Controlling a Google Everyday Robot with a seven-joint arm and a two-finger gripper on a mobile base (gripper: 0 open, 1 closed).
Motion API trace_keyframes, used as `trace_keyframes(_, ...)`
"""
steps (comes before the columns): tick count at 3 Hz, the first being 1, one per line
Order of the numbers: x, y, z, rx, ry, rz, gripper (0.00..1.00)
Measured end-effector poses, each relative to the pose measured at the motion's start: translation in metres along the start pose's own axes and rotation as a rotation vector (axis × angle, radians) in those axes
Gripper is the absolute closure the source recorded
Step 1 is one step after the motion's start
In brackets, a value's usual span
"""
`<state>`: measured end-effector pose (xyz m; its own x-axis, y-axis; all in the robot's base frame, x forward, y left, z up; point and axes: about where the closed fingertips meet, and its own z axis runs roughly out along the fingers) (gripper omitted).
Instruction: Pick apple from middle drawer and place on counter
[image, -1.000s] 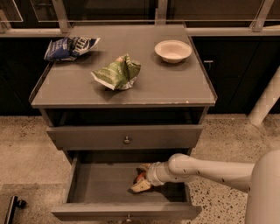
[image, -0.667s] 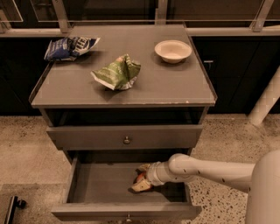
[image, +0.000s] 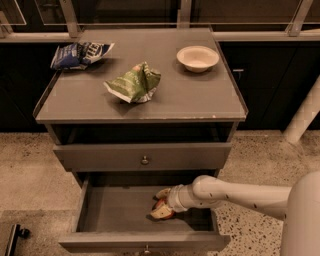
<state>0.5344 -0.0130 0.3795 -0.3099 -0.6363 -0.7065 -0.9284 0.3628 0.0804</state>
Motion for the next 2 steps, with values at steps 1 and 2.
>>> trace_keyframes(1, -0.005, 0.005, -0.004, -0.049, -0.063, -0.004, 1.0)
trace_keyframes(2, -0.024, -0.001, -0.031, -0.09, -0.288, 0.01, 1.0)
